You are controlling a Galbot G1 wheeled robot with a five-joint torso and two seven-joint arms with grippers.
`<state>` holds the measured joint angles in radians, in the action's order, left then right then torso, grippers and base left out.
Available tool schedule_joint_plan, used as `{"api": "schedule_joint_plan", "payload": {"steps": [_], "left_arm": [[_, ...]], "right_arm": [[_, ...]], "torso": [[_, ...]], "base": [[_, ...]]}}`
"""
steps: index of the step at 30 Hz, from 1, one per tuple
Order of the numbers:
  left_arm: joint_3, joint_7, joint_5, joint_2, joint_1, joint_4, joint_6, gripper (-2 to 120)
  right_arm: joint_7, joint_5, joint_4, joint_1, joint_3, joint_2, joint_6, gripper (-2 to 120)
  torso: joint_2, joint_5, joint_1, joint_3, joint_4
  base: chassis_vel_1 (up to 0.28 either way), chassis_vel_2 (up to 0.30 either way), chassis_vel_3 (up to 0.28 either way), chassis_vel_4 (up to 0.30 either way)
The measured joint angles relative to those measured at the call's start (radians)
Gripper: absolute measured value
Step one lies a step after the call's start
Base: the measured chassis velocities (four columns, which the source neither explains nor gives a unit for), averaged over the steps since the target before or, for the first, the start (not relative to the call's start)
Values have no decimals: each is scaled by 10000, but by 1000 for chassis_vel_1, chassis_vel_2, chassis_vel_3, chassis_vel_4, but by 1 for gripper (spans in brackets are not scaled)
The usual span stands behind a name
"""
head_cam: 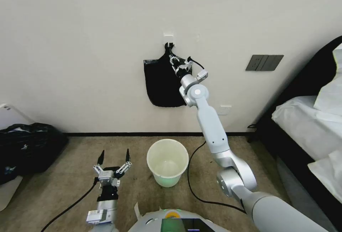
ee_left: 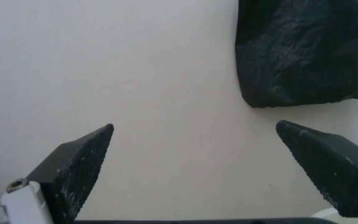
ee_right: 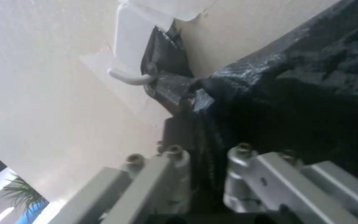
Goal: Place a trash bag onto the trash bin.
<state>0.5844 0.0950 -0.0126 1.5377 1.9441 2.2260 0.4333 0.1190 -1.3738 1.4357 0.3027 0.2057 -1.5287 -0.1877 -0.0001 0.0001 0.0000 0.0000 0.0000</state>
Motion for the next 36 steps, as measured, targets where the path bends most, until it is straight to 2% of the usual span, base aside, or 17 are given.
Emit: {"api": "schedule_joint_plan", "payload": {"steps": [2, 15, 24, 36], "left_arm": [[0, 0, 3, -3, 1, 1, -1, 100], [-35, 19, 7, 11, -1, -33, -3, 100], [-58, 25, 37, 8, -35, -13, -3, 100], [-68, 41, 59, -24, -39, 30, -14, 100]], "right_arm": [[0, 0, 0, 6, 0, 0, 1, 0], [-33, 273, 710, 517, -252, 104, -5, 0], [-35, 1472, 2670, 1983, -1069, 964, -33, 0], [-188, 2848, 4641, 4101, -1682, 1903, -48, 0]], "torso": [[0, 0, 0, 0, 0], [0, -1, 0, 0, 2], [0, 0, 0, 0, 1], [0, 0, -1, -1, -1]], "base": [[0, 0, 0, 0], [0, 0, 0, 0], [0, 0, 0, 0], [0, 0, 0, 0]]}}
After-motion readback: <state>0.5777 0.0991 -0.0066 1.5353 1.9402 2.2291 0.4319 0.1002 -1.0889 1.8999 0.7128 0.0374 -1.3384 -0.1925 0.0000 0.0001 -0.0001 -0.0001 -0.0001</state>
